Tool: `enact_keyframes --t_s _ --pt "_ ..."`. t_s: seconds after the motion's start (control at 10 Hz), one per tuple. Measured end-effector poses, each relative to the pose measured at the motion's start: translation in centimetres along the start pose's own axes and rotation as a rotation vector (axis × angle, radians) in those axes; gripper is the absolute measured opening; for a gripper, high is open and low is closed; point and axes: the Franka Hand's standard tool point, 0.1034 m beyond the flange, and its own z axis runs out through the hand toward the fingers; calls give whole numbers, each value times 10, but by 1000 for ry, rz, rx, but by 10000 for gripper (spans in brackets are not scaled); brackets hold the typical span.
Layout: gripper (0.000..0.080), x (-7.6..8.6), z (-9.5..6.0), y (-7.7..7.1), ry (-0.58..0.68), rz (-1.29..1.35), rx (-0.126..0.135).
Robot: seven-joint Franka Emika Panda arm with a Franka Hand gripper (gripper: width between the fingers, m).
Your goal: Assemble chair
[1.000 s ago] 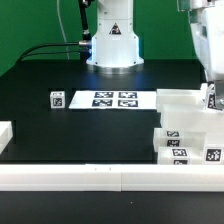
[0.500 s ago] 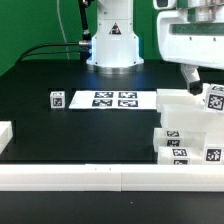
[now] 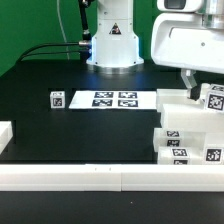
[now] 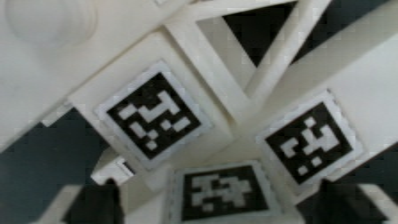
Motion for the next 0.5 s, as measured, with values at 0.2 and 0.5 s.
enact_keyframes --t_s 0.2,0.5 --pt "348 0 0 0 0 108 1" --pt "262 0 0 -1 2 336 3"
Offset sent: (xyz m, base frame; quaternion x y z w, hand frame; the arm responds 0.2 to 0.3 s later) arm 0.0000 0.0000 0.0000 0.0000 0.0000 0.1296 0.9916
